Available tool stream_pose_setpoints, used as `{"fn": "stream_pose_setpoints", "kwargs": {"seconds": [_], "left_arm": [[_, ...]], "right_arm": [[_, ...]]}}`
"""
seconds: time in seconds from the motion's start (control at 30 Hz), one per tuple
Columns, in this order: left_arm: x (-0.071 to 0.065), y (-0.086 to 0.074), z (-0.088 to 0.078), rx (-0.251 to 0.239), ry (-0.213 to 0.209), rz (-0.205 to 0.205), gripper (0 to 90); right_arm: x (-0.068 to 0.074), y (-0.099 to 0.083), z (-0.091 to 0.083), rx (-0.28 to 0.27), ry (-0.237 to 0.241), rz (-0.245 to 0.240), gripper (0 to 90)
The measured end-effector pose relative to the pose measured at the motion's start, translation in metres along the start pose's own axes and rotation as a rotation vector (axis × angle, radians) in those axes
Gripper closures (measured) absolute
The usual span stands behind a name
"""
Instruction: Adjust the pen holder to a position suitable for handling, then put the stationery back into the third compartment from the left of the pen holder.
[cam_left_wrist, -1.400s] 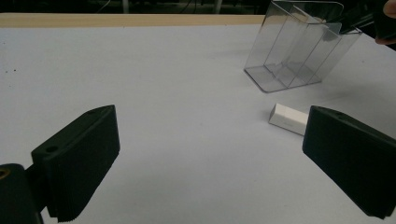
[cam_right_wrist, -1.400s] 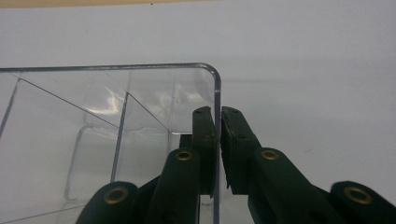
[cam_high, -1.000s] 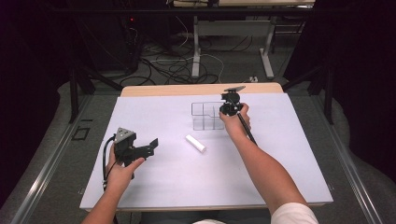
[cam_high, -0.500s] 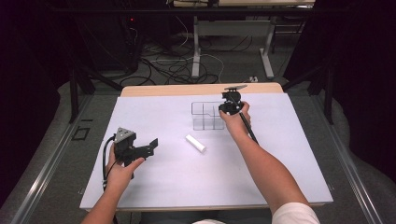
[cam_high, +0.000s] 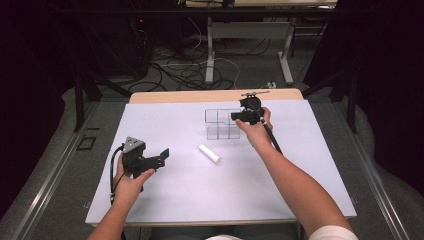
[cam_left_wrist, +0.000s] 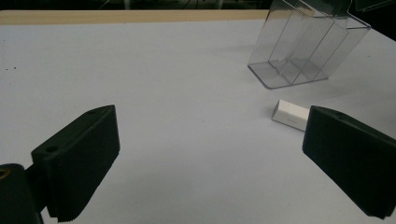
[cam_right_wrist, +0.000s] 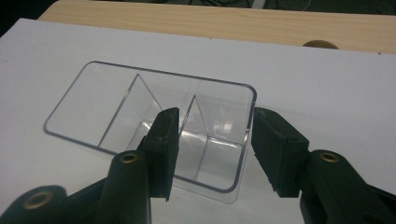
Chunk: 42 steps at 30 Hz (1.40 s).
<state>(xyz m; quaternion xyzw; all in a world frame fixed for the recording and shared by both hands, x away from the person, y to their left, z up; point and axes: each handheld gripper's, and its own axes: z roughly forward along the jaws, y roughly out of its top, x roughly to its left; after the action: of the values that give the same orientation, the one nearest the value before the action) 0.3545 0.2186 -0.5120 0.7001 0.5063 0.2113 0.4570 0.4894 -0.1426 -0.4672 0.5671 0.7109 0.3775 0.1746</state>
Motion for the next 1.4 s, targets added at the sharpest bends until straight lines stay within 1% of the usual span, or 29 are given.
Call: {"fn": "stream_pose_setpoints", "kwargs": {"seconds": [0.07,0.13,0.2,0.23,0.33,0.43,0.47,0.5,0.53,0.63,0.67,0.7,0.8,0.83,0.93,0.97,1.03,1.17,1.2,1.23,1.3,1.33,1.37,1.4], "left_arm": [[0.000,0.000,0.000,0.003,0.001,0.001,4.0],[0.000,0.000,0.000,0.001,0.004,0.002,4.0],[0.000,0.000,0.000,0.002,0.006,0.002,4.0],[0.000,0.000,0.000,0.001,0.008,0.004,4.0],[0.001,0.000,0.001,0.008,0.007,0.006,4.0],[0.001,0.000,0.001,0.010,0.006,0.006,4.0],[0.001,0.000,0.001,0.010,0.007,0.006,4.0],[0.001,0.000,0.001,0.011,0.006,0.006,4.0],[0.001,0.000,0.001,0.011,0.004,0.005,4.0],[0.001,0.000,0.001,-0.002,0.011,0.002,4.0],[0.001,0.000,0.000,0.000,0.011,0.005,4.0],[0.001,-0.001,0.001,-0.006,0.011,-0.002,4.0],[0.001,-0.001,0.001,0.000,0.008,-0.004,4.0],[0.001,-0.001,0.001,0.004,0.007,-0.004,4.0],[0.001,-0.001,0.001,0.005,0.008,-0.003,4.1],[0.001,-0.002,0.001,-0.001,0.011,-0.004,4.2],[0.001,-0.001,0.001,0.000,0.012,0.000,4.3],[0.000,-0.001,0.000,0.004,0.011,0.001,4.4],[0.000,-0.002,-0.001,0.004,0.012,0.000,4.4],[0.000,-0.002,-0.001,0.004,0.012,-0.001,4.4],[0.000,-0.001,-0.001,0.002,0.014,0.001,4.4],[0.000,-0.001,-0.001,0.002,0.014,0.001,4.5],[0.000,-0.002,-0.001,0.004,0.014,0.000,4.5],[0.000,-0.002,-0.001,0.004,0.015,-0.001,4.6]], "right_arm": [[0.001,0.000,-0.006,-0.013,0.010,-0.022,48.7],[0.001,0.000,-0.010,-0.028,0.036,-0.054,46.0],[0.001,-0.001,-0.014,-0.025,0.075,-0.063,43.1],[0.001,-0.002,-0.016,-0.012,0.093,-0.063,42.4],[0.001,-0.003,-0.020,-0.020,0.110,-0.100,40.9],[0.003,-0.006,-0.023,-0.025,0.123,-0.124,37.9],[0.004,-0.006,-0.024,-0.035,0.144,-0.137,35.7],[0.004,-0.007,-0.024,-0.049,0.157,-0.158,35.5],[0.005,-0.008,-0.024,-0.045,0.163,-0.161,35.6],[0.007,-0.009,-0.026,-0.048,0.148,-0.214,35.1],[0.008,-0.009,-0.026,-0.052,0.138,-0.235,35.1],[0.009,-0.010,-0.026,-0.040,0.142,-0.234,35.1],[0.011,-0.012,-0.026,-0.012,0.156,-0.254,35.2],[0.012,-0.013,-0.026,0.000,0.161,-0.264,35.2],[0.015,-0.014,-0.025,0.011,0.166,-0.313,34.3],[0.016,-0.015,-0.026,0.019,0.174,-0.319,34.3],[0.017,-0.015,-0.025,0.024,0.185,-0.340,34.3],[0.021,-0.018,-0.025,0.037,0.192,-0.371,34.4],[0.022,-0.019,-0.025,0.042,0.193,-0.391,34.4],[0.024,-0.020,-0.025,0.027,0.186,-0.406,34.4],[0.026,-0.022,-0.026,0.037,0.196,-0.422,34.4],[0.027,-0.023,-0.025,0.022,0.214,-0.417,34.3],[0.028,-0.024,-0.025,0.035,0.218,-0.417,33.6],[0.028,-0.025,-0.025,0.029,0.222,-0.420,32.9]]}}
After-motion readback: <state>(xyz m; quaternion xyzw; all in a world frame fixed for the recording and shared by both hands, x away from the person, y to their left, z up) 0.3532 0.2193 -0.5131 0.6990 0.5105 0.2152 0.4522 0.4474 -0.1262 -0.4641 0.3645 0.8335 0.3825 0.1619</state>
